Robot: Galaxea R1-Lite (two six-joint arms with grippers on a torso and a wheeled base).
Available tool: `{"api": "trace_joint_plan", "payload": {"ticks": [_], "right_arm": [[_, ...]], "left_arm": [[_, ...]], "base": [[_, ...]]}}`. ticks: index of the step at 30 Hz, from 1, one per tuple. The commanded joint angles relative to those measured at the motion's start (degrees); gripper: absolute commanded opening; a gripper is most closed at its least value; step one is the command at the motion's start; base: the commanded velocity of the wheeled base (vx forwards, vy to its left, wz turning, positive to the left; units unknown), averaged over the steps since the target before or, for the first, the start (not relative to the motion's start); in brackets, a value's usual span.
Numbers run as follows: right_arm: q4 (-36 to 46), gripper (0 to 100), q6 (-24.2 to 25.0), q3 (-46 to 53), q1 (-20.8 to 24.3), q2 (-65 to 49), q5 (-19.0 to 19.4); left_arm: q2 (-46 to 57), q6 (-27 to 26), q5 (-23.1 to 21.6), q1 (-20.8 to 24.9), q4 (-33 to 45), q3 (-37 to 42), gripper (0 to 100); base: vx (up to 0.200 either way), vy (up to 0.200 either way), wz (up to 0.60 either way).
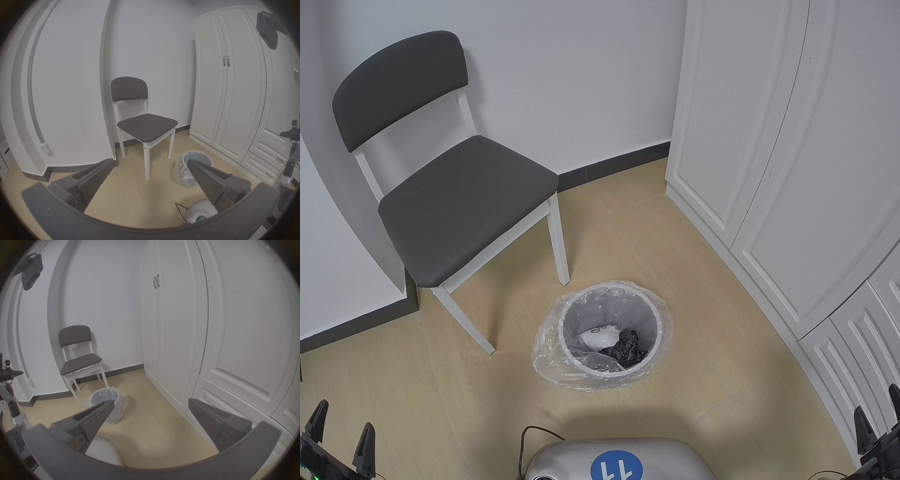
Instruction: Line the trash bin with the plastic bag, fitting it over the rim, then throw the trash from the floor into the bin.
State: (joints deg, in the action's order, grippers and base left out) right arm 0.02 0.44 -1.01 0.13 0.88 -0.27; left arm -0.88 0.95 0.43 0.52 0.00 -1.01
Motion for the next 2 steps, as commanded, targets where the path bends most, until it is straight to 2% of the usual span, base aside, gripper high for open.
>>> {"api": "trace_joint_plan", "payload": {"ticks": [1, 2], "right_arm": [[0.0, 100, 0.1, 0.9, 0.0, -0.9, 0.0], [0.0, 100, 0.1, 0.9, 0.0, -0.9, 0.0]], "left_arm": [[0.9, 0.0, 0.0, 0.0, 0.0, 1.0, 100], [0.9, 0.0, 0.0, 0.0, 0.0, 1.0, 100]], "base": [[0.0, 0.0, 0.0], [0.0, 0.0, 0.0]]}}
